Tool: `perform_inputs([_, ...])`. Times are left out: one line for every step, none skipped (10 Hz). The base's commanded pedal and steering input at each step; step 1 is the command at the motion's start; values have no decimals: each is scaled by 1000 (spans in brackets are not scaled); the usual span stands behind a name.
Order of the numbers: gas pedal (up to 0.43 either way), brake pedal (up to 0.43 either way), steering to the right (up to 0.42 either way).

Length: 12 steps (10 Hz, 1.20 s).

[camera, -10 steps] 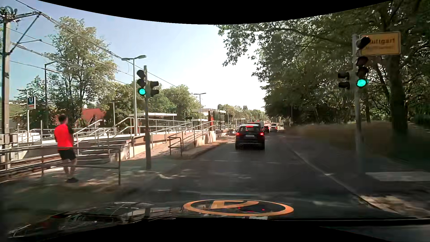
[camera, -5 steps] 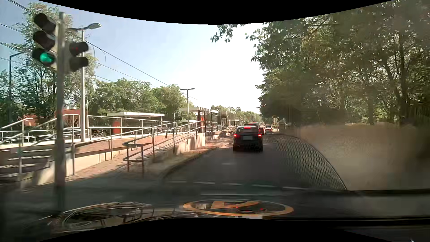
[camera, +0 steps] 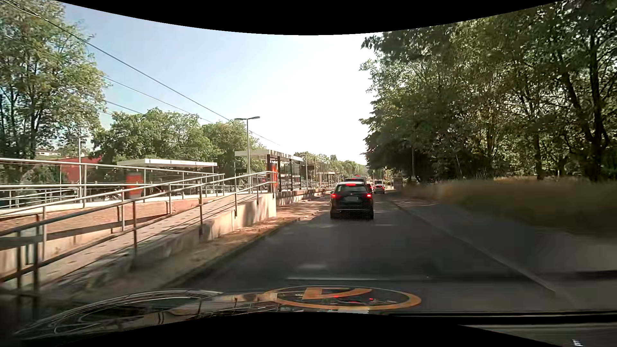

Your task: Follow the waypoints while adhering to traffic rules and regulations

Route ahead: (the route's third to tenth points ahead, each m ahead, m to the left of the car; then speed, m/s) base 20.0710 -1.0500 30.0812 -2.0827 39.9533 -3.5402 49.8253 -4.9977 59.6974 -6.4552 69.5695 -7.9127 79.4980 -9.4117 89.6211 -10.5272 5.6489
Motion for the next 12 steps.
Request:
perform_inputs([0, 159, 39])
perform_inputs([0, 159, 40])
perform_inputs([0, 159, 40])
perform_inputs([0, 159, 40])
perform_inputs([0, 159, 40])
perform_inputs([0, 159, 40])
perform_inputs([0, 159, 41])
perform_inputs([0, 171, 41])
perform_inputs([0, 177, 41])
perform_inputs([0, 189, 40])
perform_inputs([0, 189, 41])
perform_inputs([0, 189, 41])
